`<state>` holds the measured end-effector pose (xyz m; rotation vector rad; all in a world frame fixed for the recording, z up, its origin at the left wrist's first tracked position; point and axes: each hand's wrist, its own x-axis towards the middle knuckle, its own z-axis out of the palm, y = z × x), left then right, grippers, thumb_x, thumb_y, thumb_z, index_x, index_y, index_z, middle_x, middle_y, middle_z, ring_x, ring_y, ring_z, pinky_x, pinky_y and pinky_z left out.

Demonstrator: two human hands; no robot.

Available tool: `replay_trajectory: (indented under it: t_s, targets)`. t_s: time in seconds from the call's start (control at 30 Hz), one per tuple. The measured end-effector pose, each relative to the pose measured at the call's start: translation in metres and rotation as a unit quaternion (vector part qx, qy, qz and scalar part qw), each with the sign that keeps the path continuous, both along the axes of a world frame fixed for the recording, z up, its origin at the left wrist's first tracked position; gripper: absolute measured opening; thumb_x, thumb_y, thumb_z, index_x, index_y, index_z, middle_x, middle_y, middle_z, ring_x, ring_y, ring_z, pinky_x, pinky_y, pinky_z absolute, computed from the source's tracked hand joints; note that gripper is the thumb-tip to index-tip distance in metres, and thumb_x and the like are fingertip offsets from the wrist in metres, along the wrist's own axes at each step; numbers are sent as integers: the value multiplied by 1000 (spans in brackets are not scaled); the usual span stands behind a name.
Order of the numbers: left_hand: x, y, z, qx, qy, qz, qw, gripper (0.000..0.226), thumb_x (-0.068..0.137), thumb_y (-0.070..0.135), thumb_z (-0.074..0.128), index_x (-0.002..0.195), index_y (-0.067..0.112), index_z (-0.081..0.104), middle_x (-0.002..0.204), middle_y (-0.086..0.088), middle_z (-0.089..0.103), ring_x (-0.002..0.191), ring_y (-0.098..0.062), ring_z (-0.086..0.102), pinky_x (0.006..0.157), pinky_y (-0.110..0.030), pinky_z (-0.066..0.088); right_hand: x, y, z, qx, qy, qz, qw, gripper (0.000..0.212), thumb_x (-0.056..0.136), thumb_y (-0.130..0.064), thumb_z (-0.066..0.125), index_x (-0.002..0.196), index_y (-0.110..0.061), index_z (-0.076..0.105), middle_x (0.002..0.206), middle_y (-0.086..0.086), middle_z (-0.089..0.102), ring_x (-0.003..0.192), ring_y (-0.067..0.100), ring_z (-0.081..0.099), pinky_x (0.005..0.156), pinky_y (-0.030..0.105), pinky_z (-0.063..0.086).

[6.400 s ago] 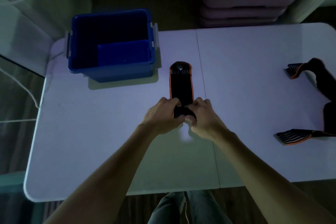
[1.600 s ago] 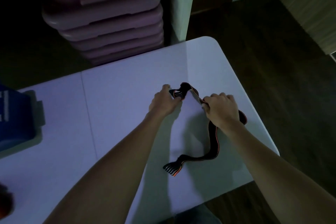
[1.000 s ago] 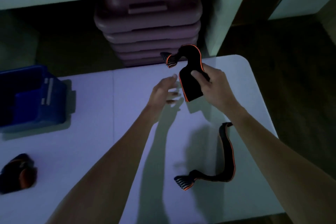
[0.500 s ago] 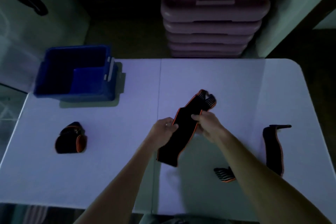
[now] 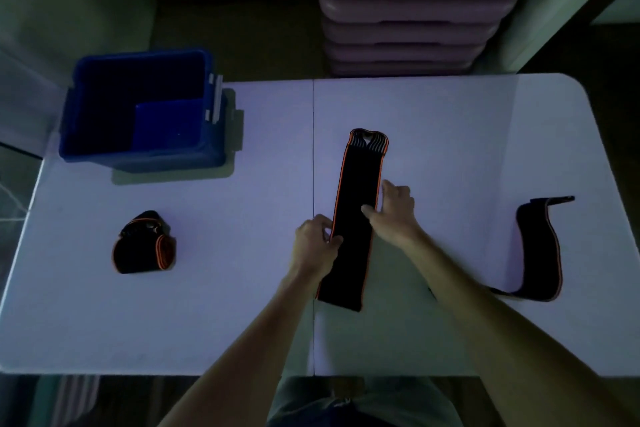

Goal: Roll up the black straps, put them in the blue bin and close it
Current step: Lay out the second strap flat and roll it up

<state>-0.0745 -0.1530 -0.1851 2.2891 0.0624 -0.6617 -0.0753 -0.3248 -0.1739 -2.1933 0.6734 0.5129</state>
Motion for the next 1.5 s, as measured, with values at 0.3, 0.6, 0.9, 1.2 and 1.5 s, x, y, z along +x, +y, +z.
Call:
replay_trajectory:
  t_s: [0.3, 0.6, 0.9, 1.2, 1.5]
  targets:
    - [-12, 11, -3, -5, 2, -18, 1000, 21, 81, -6, 61, 93, 7, 72, 75, -5, 67, 64, -16, 61, 67, -36, 60, -45, 30, -7, 27, -84, -19, 996, 44, 84, -10, 50, 127, -19, 53, 115, 7, 52, 112, 20, 44, 97, 35, 43]
    - [-10, 8, -2, 30, -30, -70, 997, 25, 83, 3, 63, 104, 14, 71, 90, -1, 70, 81, -20, 68, 76, -32, 60, -59, 7, 7, 67, -84, -2, 994, 41, 96, -14, 52, 136, -10, 49, 129, 3, 52, 116, 16, 53, 97, 26, 40]
    - [-48, -57, 32, -71, 0, -229, 971, 22, 79, 37, 56, 87, 23, 69, 93, 6, 72, 84, -13, 69, 75, -39, 60, -122, -100, 57, -73, -134, 60, 986, 28, 91, 4, 51, 113, -5, 66, 112, 10, 67, 102, 19, 63, 88, 17, 47]
    - [-97, -136, 33, 42, 165, -350, 921, 55, 75, 38, 77, 125, 28, 56, 112, -7, 67, 91, -27, 70, 74, -42, 61, -174, -171, 68, -235, -24, 372, 898, 41, 85, -62, 49, 108, -31, 61, 101, -12, 59, 98, 13, 52, 100, 32, 34]
    - [-79, -186, 62, -68, -82, -18, 994, 24, 81, 15, 73, 103, 14, 65, 85, -9, 74, 76, -27, 73, 61, -29, 55, -157, -196, 67, -110, -109, 202, 967, 15, 96, -28, 50, 84, -18, 53, 78, -2, 59, 72, 23, 59, 61, 35, 44]
